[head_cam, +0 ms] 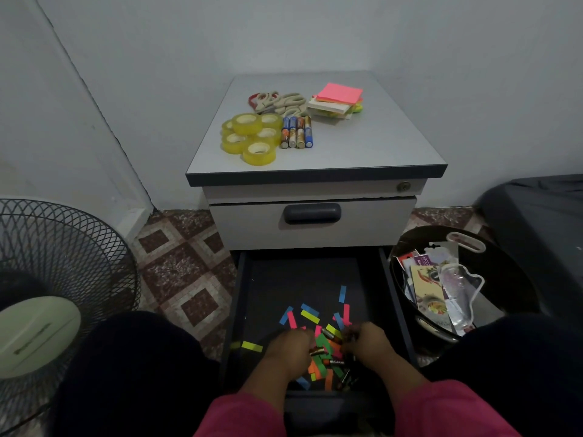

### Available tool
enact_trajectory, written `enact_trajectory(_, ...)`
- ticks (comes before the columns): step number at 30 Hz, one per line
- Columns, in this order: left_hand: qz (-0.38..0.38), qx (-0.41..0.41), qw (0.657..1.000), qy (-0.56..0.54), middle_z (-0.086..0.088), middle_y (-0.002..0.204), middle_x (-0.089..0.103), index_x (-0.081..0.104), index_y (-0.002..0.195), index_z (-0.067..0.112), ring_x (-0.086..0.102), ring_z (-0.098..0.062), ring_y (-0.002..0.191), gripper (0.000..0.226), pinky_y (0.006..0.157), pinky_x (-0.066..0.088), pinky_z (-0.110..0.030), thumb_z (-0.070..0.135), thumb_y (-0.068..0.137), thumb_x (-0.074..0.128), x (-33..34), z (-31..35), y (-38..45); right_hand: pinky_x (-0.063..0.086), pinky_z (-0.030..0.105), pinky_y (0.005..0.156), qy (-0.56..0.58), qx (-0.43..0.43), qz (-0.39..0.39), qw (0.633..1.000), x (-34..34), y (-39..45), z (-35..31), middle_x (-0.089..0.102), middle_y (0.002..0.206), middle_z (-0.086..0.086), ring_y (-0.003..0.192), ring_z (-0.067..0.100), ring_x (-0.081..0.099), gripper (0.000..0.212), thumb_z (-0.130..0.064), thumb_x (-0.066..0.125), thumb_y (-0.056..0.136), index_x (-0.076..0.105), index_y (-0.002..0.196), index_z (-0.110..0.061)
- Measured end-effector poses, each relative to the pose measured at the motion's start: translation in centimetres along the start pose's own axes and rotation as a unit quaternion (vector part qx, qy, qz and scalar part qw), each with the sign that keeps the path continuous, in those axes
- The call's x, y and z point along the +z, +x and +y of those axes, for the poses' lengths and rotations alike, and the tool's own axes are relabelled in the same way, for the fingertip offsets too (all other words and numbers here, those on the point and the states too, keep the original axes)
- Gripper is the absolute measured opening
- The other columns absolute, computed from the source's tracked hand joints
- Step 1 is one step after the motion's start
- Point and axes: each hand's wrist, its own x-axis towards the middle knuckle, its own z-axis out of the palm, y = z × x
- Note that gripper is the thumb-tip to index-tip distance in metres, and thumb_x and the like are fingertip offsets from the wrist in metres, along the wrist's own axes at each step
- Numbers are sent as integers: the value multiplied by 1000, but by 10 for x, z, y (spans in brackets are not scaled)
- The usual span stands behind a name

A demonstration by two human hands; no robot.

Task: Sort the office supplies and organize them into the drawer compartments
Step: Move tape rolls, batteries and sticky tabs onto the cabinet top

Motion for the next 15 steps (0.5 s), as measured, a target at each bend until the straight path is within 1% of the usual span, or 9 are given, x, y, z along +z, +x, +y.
enact_trajectory(2,4,-3,1000,1,-6,112,59,55,115,16,56,-22,100,24,84,48,-34,10,92,51,0,0,0,47,18,73,31,-1,35,999,-1,2,-2,64,103,4,86,10,56,22,-6,62,89,68,110,-9)
enact_trajectory(4,13,-4,1000,9,-6,112,58,55,114,16,56,-21,100,24,84,48,-34,10,92,51,1,1,1,46,19,66,23,26,68,997,-4,3,-2,65,95,5,82,15,60,17,-9,57,91,68,104,-7)
enact_trajectory(5,20,-3,1000,11,-6,111,58,55,114,16,56,-21,100,23,84,47,-34,10,92,50,2,1,1,47,22,68,2,44,75,996,-6,4,0,66,98,8,86,20,63,18,-10,54,91,68,102,-6)
enact_trajectory(7,33,-6,999,13,-6,110,58,55,111,15,56,-21,99,21,83,47,-34,10,91,50,2,2,2,49,29,78,-35,66,76,994,-8,3,4,66,107,13,99,27,63,22,-9,51,91,66,105,-3)
enact_trajectory(9,44,-7,999,12,-5,109,58,55,110,16,56,-21,98,20,83,48,-34,9,92,51,3,3,3,48,29,82,-64,70,64,993,-9,1,5,65,110,13,104,27,62,23,-8,51,91,65,109,-3)
enact_trajectory(11,53,-5,999,8,-5,108,59,57,110,15,55,-21,98,22,83,48,-35,8,91,49,3,4,4,50,25,80,-62,43,29,997,-5,5,6,65,104,8,98,22,63,23,-6,54,90,67,109,-6)
enact_trajectory(13,61,2,998,10,-6,107,58,58,110,14,55,-22,98,23,83,47,-35,6,91,47,3,6,5,50,22,78,-31,10,-1,999,-2,5,3,63,98,3,88,15,60,25,-4,57,89,70,109,-13)
enact_trajectory(15,62,13,998,11,-6,108,56,58,112,13,55,-22,99,25,84,46,-33,4,91,47,2,8,7,51,25,80,-9,1,5,1000,1,8,2,66,102,3,89,13,60,24,-5,57,90,70,107,-15)
